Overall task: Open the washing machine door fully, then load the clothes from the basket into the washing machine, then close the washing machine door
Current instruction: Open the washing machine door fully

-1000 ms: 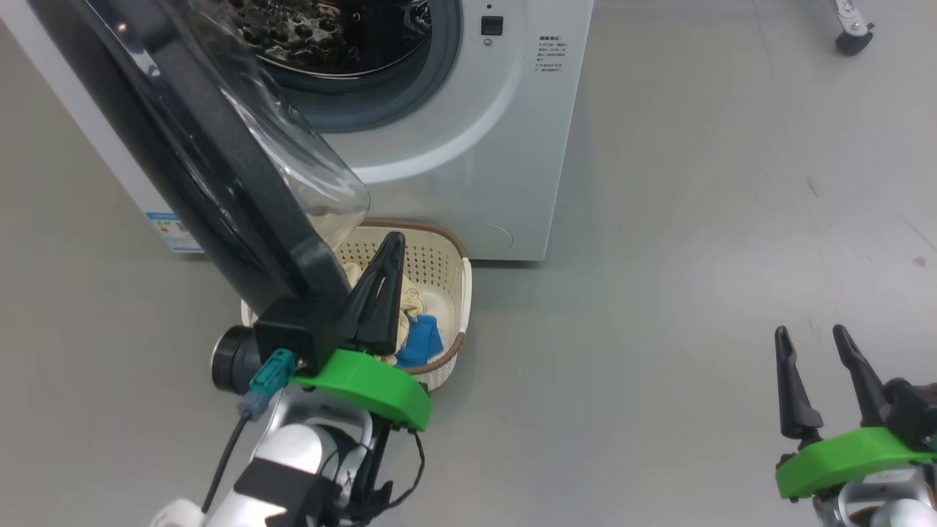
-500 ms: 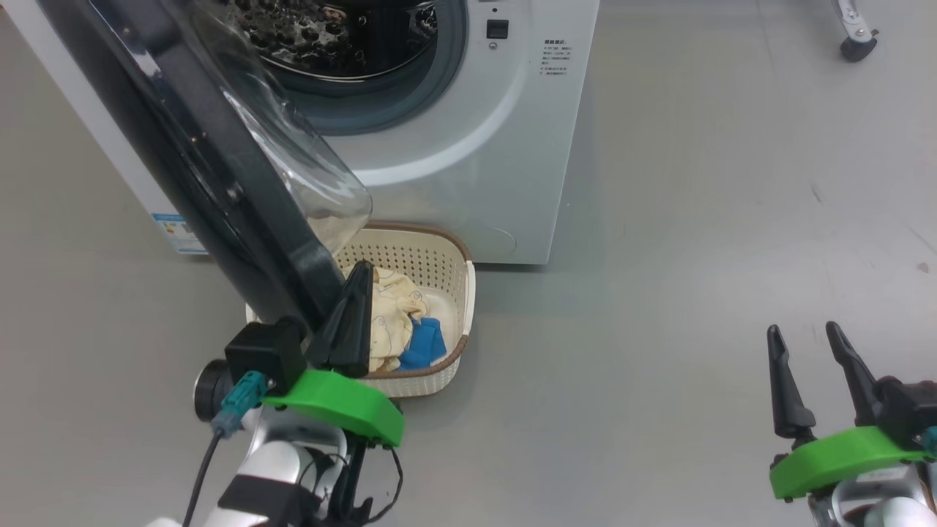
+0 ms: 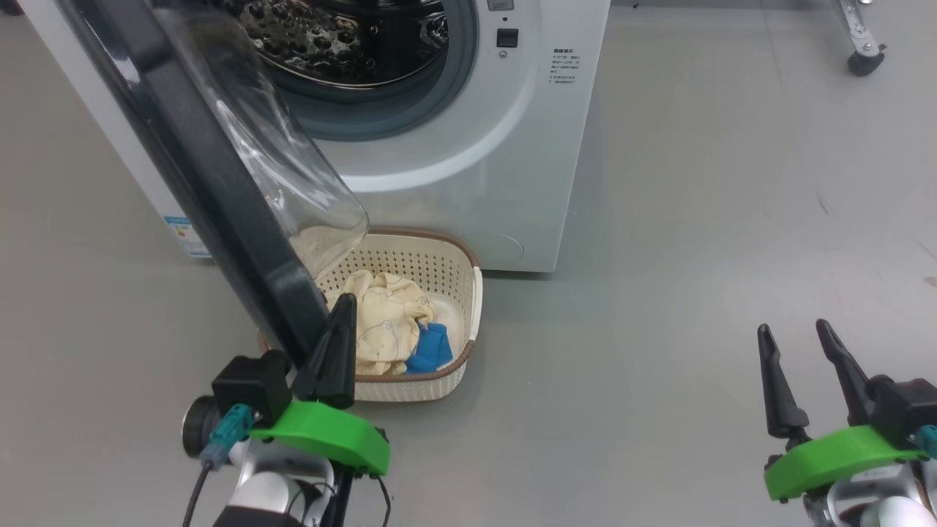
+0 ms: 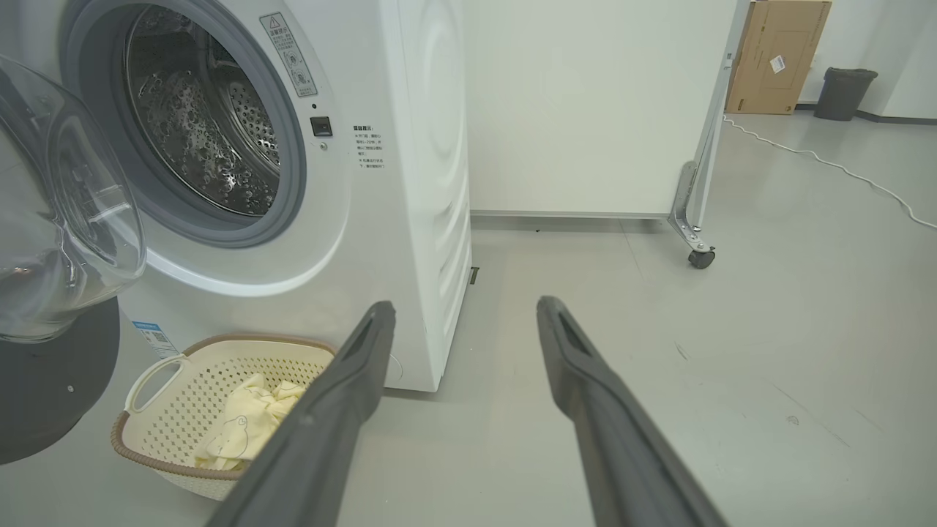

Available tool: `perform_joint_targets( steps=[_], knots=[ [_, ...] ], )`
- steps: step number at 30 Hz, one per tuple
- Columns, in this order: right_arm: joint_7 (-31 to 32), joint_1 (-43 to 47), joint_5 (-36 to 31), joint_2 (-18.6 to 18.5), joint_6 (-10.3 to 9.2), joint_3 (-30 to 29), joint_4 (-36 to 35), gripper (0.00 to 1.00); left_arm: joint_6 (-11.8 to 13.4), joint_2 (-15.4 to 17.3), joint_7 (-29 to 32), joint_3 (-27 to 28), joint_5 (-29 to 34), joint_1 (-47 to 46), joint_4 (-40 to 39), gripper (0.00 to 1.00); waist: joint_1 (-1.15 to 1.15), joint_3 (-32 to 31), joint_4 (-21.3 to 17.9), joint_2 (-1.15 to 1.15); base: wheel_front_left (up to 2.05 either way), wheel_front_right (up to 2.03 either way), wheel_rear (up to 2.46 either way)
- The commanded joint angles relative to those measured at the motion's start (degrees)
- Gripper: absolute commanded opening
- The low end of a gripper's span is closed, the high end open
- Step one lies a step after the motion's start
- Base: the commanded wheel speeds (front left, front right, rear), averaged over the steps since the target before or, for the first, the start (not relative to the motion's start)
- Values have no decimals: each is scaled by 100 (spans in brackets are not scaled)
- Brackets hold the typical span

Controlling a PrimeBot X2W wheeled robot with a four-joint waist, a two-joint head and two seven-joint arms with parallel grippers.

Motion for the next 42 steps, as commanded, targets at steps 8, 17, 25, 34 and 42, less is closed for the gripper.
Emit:
perform_joint_targets(
  steps=[8,17,25,34,42],
  knots=[
    [22,-60,27,-65,1,75,-222,100,160,228,-54,327,-51,56,-262,0,0,5,171,0,0,0,0],
    [54,-73,-13,-65,1,5,-266,100,231,251,-96,331,-70,110,-347,0,0,60,526,0,0,0,0],
    [100,-93,-60,-65,1,-32,-331,100,304,305,-156,363,-69,170,-376,0,0,112,929,0,0,0,0],
    [145,-94,-73,-65,1,-53,-376,100,391,372,-247,503,-149,270,-363,0,0,121,1215,0,0,0,0],
    [158,-109,-54,-65,1,1,-373,100,521,503,-313,768,-262,360,-391,0,0,148,1355,0,0,0,0]
  ],
)
